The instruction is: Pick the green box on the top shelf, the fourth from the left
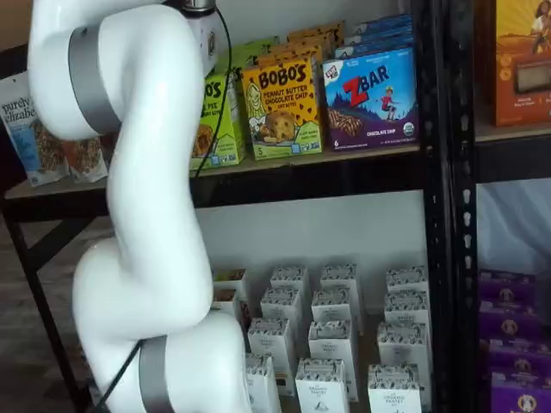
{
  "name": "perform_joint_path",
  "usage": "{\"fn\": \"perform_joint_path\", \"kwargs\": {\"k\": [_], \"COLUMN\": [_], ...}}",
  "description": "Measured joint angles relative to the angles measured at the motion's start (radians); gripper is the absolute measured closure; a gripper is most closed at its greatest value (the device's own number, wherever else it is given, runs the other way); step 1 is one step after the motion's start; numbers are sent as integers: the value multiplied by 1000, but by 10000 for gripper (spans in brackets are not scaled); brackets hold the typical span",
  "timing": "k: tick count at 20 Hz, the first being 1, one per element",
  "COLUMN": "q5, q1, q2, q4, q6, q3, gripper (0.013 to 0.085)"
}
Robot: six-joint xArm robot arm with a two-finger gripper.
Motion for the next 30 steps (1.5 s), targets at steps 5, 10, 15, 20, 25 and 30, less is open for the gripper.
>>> {"fn": "perform_joint_path", "kwargs": {"k": [5,10,15,20,25,30], "q5": [-8,-4,-1,6,1,7], "q1": [2,5,6,8,7,7], "q2": [-4,-5,-7,-5,-8,-7], "q4": [-2,-9,-10,-13,-10,-6], "q6": [2,5,7,9,8,8], "q3": [5,3,5,1,5,3], "gripper": [450,530,610,610,650,730]}}
